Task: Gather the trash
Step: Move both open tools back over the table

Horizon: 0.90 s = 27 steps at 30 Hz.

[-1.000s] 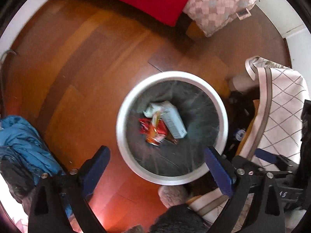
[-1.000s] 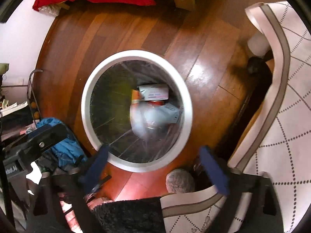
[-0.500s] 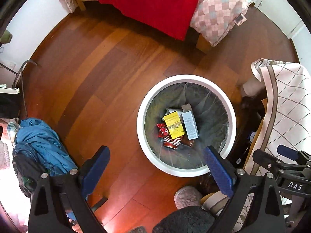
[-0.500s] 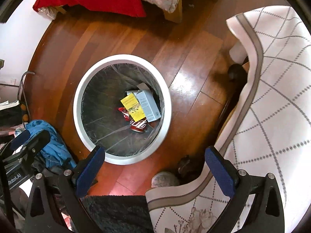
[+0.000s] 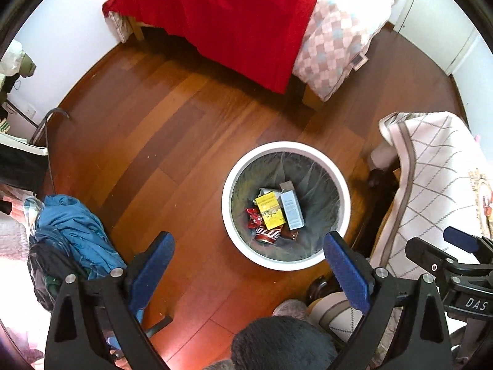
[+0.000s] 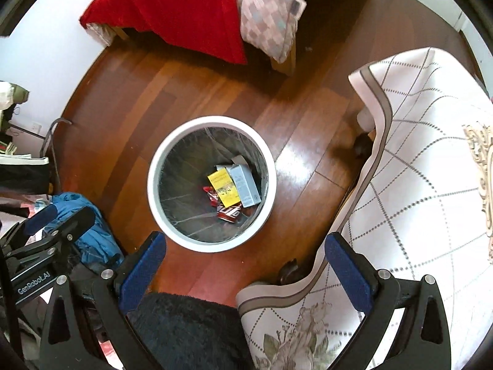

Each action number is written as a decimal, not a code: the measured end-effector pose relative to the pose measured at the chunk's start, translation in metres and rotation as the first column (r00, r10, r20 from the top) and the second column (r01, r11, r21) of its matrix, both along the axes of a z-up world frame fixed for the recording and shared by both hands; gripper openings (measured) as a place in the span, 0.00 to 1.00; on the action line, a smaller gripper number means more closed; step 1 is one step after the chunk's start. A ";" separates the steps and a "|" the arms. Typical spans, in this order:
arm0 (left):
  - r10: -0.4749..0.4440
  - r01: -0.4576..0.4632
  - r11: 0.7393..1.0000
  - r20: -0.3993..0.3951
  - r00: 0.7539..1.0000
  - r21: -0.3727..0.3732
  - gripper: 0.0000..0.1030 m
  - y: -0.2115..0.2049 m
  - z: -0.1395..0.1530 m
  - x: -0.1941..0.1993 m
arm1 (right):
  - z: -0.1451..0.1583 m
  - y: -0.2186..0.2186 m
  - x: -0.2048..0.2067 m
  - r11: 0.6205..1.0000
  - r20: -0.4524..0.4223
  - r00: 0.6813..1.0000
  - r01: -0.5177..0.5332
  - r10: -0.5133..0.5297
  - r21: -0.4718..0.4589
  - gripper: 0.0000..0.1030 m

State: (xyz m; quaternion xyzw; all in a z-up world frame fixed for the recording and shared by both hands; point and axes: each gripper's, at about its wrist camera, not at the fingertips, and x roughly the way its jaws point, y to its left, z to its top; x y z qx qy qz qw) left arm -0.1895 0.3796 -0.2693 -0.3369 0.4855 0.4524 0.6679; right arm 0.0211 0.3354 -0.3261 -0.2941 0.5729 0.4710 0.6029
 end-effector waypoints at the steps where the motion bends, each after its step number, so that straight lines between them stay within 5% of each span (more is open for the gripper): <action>1: -0.002 0.001 1.000 0.007 1.000 0.010 0.96 -0.004 0.006 0.000 | 0.005 -0.003 -0.001 1.000 0.003 1.000 -0.001 0.001 0.009 1.00; 12: -0.027 0.020 0.988 0.045 0.999 0.152 0.96 -0.054 0.077 -0.003 | 0.086 -0.057 -0.003 0.985 -0.016 1.000 0.008 -0.005 0.170 1.00; 19: -0.025 0.009 0.985 0.090 0.996 0.172 0.96 -0.085 0.101 0.012 | 0.131 -0.102 0.009 0.958 -0.099 0.995 0.050 -0.022 0.284 1.00; 27: -0.139 0.127 0.981 0.075 0.987 0.150 0.96 -0.133 0.083 0.104 | 0.147 -0.185 0.079 0.920 -0.171 0.966 0.238 -0.192 0.313 1.00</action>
